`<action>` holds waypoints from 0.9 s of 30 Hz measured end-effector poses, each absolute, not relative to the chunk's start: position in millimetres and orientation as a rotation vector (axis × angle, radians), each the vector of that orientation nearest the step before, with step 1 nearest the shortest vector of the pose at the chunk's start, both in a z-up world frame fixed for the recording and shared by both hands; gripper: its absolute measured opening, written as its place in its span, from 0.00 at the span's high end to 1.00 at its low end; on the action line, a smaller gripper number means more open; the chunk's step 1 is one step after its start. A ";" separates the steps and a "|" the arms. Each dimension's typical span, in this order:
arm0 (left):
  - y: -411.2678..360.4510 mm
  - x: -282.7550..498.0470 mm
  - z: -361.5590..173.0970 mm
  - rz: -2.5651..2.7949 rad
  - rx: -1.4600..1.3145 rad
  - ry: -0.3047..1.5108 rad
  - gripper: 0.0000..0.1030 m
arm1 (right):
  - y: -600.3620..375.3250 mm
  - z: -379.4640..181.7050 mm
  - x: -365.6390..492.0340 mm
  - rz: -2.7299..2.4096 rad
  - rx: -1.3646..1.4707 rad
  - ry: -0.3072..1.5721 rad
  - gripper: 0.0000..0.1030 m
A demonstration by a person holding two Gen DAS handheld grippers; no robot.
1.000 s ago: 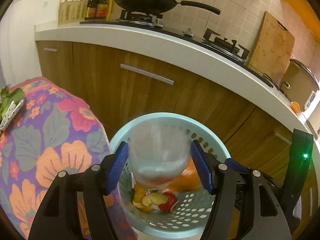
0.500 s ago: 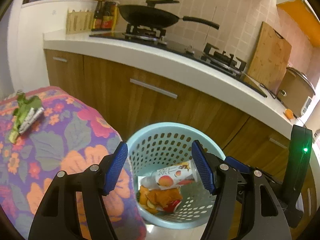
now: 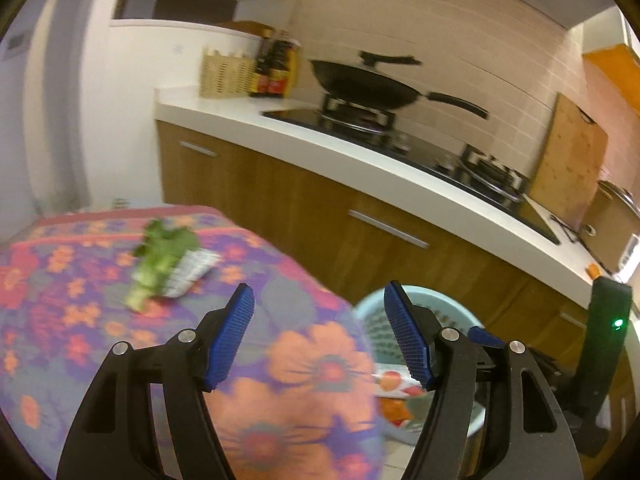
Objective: Collect trash
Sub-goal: 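Move both tools back to the table toward the bok choy and dotted paper, then grasp the bok choy with the left tool while the right tool grasps the white dotted paper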
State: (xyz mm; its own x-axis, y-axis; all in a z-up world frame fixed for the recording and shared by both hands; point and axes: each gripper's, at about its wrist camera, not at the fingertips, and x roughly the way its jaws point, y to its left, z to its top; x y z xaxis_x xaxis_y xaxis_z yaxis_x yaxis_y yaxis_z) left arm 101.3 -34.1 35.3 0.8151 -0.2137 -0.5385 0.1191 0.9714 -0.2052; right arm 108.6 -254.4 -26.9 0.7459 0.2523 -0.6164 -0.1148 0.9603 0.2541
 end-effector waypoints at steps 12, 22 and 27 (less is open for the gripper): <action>95.1 118.7 18.8 -0.034 -0.191 0.630 0.36 | -140.5 -5.4 149.0 0.399 0.131 0.659 0.59; 122.6 165.4 -32.9 -0.140 -0.227 0.779 0.46 | -63.2 -17.8 196.4 0.452 0.070 0.611 0.61; 111.4 186.0 -46.4 -0.161 -0.161 0.826 0.47 | -54.1 -23.0 218.2 0.447 0.105 0.634 0.61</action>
